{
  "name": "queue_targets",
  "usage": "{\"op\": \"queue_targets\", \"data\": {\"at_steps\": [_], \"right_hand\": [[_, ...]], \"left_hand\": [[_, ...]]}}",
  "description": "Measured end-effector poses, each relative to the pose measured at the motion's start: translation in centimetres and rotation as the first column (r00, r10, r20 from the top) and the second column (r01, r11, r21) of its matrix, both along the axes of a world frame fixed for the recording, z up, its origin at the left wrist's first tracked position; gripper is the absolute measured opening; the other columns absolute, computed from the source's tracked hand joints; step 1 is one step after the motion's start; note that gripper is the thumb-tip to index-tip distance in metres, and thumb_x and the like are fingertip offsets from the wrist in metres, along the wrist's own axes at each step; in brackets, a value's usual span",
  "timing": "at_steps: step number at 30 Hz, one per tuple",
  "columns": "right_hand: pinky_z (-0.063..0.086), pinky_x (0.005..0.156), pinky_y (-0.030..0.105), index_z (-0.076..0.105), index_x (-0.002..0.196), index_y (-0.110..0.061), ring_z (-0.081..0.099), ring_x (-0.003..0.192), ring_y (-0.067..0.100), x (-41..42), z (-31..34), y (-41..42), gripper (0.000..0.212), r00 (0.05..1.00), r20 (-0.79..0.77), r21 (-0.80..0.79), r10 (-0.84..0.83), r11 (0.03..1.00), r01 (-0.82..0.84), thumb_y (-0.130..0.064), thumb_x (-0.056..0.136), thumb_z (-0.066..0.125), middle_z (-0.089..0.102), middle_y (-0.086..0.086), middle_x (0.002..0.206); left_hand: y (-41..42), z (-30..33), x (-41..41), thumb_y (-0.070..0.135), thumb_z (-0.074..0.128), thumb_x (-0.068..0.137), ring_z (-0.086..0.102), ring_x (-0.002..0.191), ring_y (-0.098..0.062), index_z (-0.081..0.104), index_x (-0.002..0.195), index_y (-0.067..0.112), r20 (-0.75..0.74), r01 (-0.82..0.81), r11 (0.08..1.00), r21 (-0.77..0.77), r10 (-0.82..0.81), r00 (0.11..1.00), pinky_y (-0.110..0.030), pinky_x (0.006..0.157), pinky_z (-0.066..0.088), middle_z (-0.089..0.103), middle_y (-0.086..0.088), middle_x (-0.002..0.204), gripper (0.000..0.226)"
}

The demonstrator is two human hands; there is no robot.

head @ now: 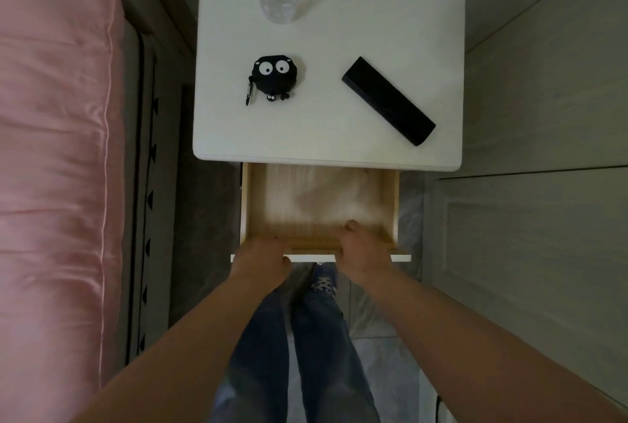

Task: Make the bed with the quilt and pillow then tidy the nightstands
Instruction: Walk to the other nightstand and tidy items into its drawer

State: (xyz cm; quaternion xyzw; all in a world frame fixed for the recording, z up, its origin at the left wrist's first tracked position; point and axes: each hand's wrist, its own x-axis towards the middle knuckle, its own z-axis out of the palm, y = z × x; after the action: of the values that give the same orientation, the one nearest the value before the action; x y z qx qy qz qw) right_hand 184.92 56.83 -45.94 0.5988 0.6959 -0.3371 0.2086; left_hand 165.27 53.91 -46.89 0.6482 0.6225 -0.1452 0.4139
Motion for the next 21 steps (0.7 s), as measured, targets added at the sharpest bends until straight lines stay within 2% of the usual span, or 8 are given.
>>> {"op": "queue_targets", "data": {"at_steps": [2,5,8,10,13,15,18,21], "right_hand": [[0.054,0.073,0.029,0.061,0.111,-0.02,0.057,0.092,0.013,-0.5,1.5,2.1,0.022,0.988,-0.133,0.24,-0.082,0.964,0.112,-0.014,0.09,0.059,0.052,-0.003,0.112],[0.052,0.075,0.028,0.059,0.104,-0.02,0.051,0.091,0.01,-1.0,3.6,7.5,0.021,0.949,-0.304,0.521,-0.089,0.818,0.244,-0.011,0.086,0.064,0.053,-0.004,0.107],[0.049,0.09,0.036,0.057,0.113,-0.02,0.051,0.105,0.015,-0.3,4.2,13.3,0.035,0.911,-0.371,0.621,-0.182,0.68,0.389,-0.011,0.082,0.07,0.052,0.0,0.119],[0.04,0.106,0.041,0.05,0.131,-0.021,0.045,0.126,0.021,0.7,3.3,16.3,0.054,0.906,-0.335,0.624,-0.257,0.66,0.418,-0.018,0.082,0.071,0.045,0.004,0.14],[0.026,0.117,0.046,0.03,0.15,-0.018,0.03,0.143,0.026,2.4,1.6,18.5,0.073,0.939,-0.215,0.552,-0.269,0.759,0.344,-0.032,0.088,0.067,0.032,0.008,0.155],[0.031,0.113,0.046,0.028,0.151,-0.016,0.036,0.138,0.028,3.1,0.9,18.9,0.074,0.949,-0.199,0.53,-0.244,0.788,0.314,-0.036,0.09,0.065,0.038,0.009,0.151],[0.039,0.102,0.044,0.036,0.148,-0.019,0.042,0.128,0.03,3.6,0.5,19.1,0.066,0.96,-0.174,0.576,-0.221,0.768,0.281,-0.035,0.09,0.064,0.046,0.007,0.141],[0.044,0.093,0.044,0.043,0.143,-0.019,0.047,0.118,0.03,3.8,0.6,19.6,0.059,0.965,-0.167,0.59,-0.204,0.763,0.263,-0.031,0.09,0.065,0.051,0.008,0.131]], "left_hand": [[2.0,1.6,-0.3,0.029,0.049,0.093,0.056,0.08,-0.012,0.063,0.1,0.023,0.009,-0.064,0.967,0.246,0.064,0.998,-0.028,0.072,0.052,0.056,0.006,0.093,0.017],[6.9,4.2,-0.7,0.024,0.056,0.09,0.051,0.079,-0.011,0.058,0.095,0.022,0.112,-0.17,0.804,0.57,0.129,0.985,-0.027,0.071,0.046,0.055,0.006,0.092,0.006],[12.2,5.6,-1.7,0.017,0.061,0.085,0.052,0.09,-0.018,0.059,0.093,0.017,0.177,-0.255,0.638,0.727,0.185,0.967,-0.028,0.079,0.04,0.056,-0.001,0.099,0.008],[15.3,5.5,-2.7,0.016,0.066,0.081,0.053,0.101,-0.021,0.058,0.1,0.016,0.214,-0.343,0.585,0.735,0.28,0.936,-0.031,0.087,0.041,0.056,-0.003,0.113,0.021],[18.9,4.3,-3.7,0.026,0.073,0.078,0.047,0.123,-0.024,0.049,0.127,0.019,0.221,-0.383,0.661,0.645,0.318,0.922,-0.036,0.103,0.038,0.047,-0.004,0.138,0.056],[20.8,3.7,-3.9,0.033,0.076,0.076,0.043,0.13,-0.027,0.041,0.14,0.021,0.235,-0.362,0.751,0.552,0.277,0.932,-0.041,0.108,0.036,0.042,-0.005,0.145,0.074],[22.6,3.2,-3.7,0.033,0.075,0.078,0.044,0.128,-0.031,0.035,0.146,0.022,0.17,-0.242,0.832,0.499,0.18,0.969,-0.045,0.107,0.038,0.04,-0.007,0.146,0.079],[23.4,3.4,-3.5,0.033,0.074,0.079,0.044,0.122,-0.032,0.037,0.144,0.022,0.096,-0.185,0.838,0.513,0.158,0.983,-0.046,0.1,0.042,0.045,-0.009,0.136,0.075]]}}
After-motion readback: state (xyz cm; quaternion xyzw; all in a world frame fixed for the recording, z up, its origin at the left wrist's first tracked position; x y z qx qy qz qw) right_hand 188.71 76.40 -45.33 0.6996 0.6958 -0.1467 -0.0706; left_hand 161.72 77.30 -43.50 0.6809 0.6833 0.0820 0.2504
